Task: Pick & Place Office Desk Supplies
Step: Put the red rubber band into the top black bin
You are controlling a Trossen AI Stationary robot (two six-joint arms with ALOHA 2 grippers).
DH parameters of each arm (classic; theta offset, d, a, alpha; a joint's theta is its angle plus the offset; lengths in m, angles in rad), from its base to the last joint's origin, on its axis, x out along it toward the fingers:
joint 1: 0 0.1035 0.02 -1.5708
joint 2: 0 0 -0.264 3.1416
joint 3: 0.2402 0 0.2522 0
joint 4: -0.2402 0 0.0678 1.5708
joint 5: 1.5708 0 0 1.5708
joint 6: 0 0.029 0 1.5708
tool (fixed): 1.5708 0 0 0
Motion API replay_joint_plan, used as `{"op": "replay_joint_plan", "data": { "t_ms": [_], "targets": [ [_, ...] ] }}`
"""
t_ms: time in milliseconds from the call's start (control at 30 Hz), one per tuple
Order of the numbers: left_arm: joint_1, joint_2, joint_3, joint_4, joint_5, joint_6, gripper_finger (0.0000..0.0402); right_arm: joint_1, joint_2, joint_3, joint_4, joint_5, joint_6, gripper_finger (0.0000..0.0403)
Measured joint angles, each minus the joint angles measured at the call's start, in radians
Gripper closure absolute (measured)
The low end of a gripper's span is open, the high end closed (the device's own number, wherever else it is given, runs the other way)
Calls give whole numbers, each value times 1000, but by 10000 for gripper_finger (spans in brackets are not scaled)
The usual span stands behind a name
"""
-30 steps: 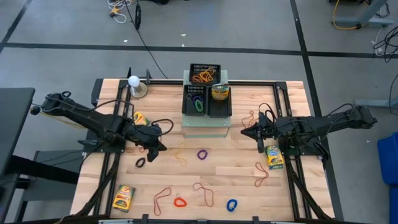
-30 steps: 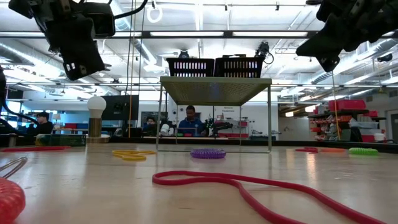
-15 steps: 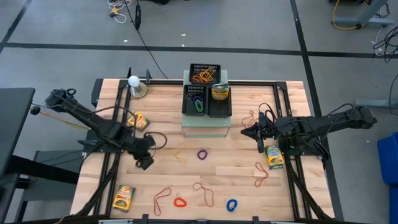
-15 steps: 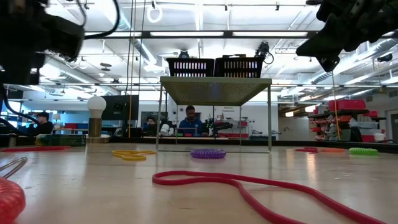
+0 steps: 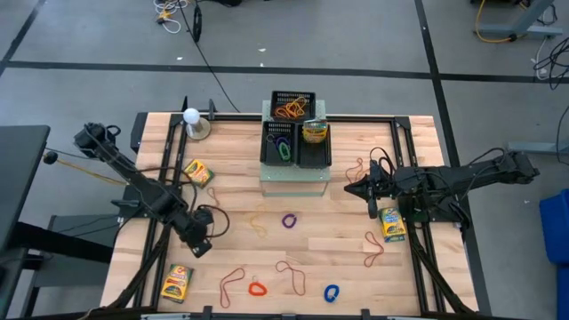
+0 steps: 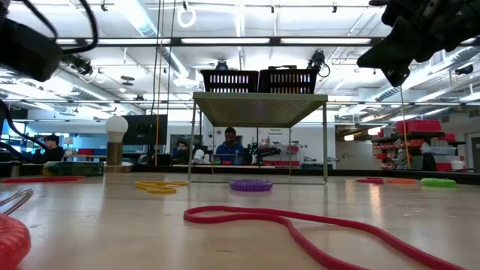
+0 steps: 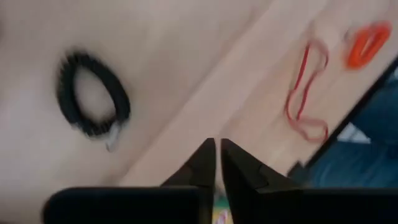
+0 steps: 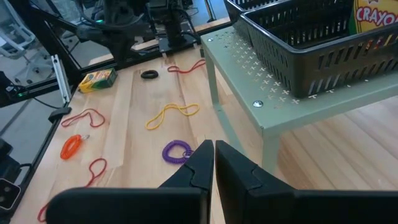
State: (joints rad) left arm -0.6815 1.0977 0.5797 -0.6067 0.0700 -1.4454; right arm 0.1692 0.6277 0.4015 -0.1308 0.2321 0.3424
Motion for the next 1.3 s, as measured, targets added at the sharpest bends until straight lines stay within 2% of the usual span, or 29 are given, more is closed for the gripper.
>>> {"op": "replay_joint_plan", "data": {
  "t_ms": [133,467,600,733,867,1033,1300],
  "targets": [
    [1,19,0,-28,21,-5,316,0,0,0,0,0,0,378],
    [114,42,0,-246,-103,-1,205,0,0,0,0,0,0,378],
    [174,42,0,-239,-174,68,178,0,0,0,0,0,0,378],
    [234,42,0,-187,-259,167,170,0,0,0,0,0,0,378],
    [307,42,-9,-193,-294,223,179,0,0,0,0,0,0,378],
    [394,58,-35,-186,-290,247,196,0,0,0,0,0,0,378],
    [457,161,-75,8,-247,358,198,0,0,0,0,0,0,378]
  ]
}}
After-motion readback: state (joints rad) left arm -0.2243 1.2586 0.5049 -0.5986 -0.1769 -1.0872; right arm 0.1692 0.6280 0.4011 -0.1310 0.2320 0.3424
